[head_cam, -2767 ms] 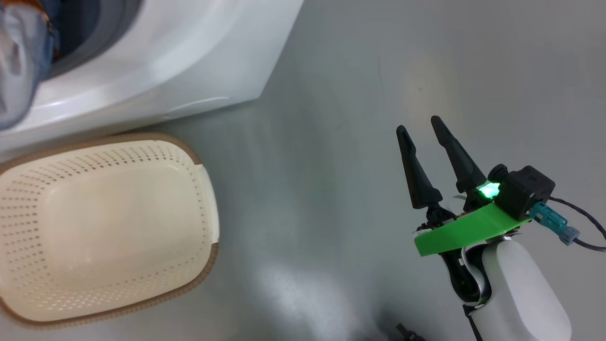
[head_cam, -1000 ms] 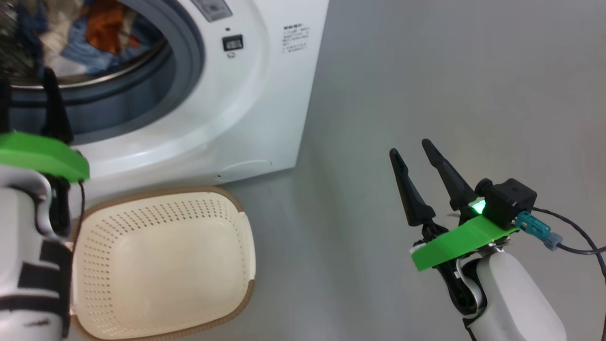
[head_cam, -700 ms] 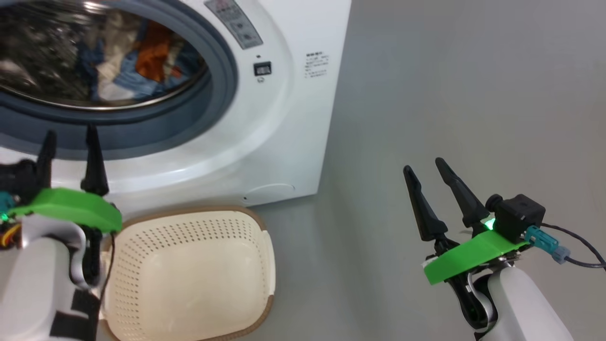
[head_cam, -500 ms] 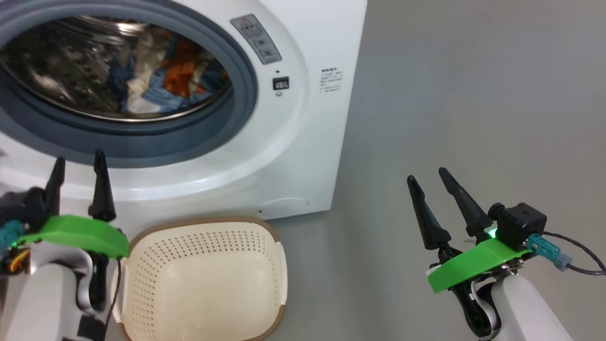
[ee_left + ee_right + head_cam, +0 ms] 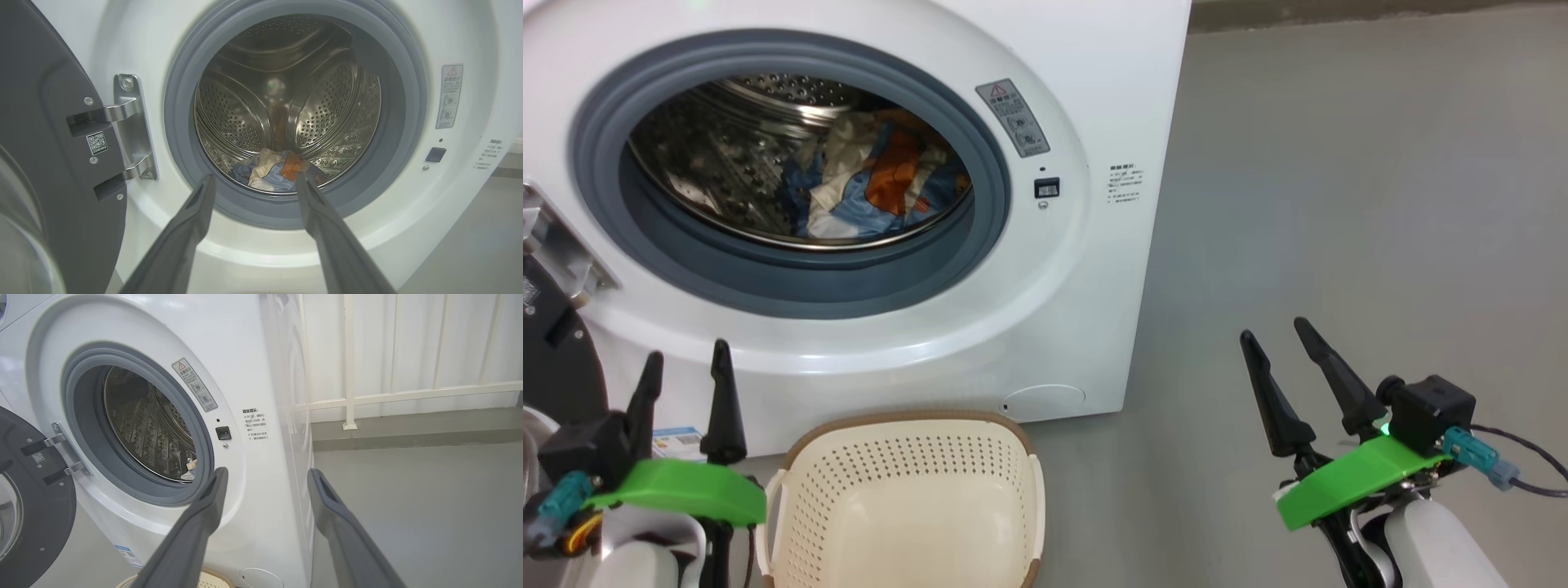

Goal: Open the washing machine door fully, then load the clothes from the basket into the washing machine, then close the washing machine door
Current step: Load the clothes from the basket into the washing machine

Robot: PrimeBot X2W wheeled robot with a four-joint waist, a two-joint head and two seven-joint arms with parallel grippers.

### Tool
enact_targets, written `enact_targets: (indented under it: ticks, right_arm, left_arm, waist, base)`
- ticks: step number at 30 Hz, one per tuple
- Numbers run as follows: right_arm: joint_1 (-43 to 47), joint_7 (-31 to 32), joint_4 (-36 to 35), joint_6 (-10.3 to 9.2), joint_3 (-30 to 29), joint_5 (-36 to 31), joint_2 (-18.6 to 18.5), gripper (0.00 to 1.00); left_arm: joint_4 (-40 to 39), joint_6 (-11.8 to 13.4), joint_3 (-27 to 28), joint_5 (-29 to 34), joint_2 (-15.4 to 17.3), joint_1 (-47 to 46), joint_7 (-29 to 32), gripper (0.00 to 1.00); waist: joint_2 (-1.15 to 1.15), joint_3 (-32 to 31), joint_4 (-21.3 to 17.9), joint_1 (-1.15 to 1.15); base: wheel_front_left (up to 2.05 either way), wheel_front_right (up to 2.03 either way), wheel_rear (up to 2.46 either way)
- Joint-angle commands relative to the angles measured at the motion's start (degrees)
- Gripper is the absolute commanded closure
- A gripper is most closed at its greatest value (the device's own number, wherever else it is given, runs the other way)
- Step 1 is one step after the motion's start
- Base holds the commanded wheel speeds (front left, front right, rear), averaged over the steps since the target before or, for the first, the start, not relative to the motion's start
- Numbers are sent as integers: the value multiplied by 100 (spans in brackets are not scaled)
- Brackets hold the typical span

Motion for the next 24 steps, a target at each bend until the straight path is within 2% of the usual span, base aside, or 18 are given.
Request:
enact_targets:
  ticks: [1,24]
  right_arm:
    - [77,-28,-125,9,100,121,-38,0]
    - [311,-28,-166,9,41,136,-192,0]
  left_arm:
    - [-220,-9,227,74,116,28,-31,0]
    - [-1159,27,283,240,-290,1136,-31,0]
  waist:
    - [0,-84,30,0]
    - [0,-218,94,0]
  base:
    - [0,0,0]
    - [0,0,0]
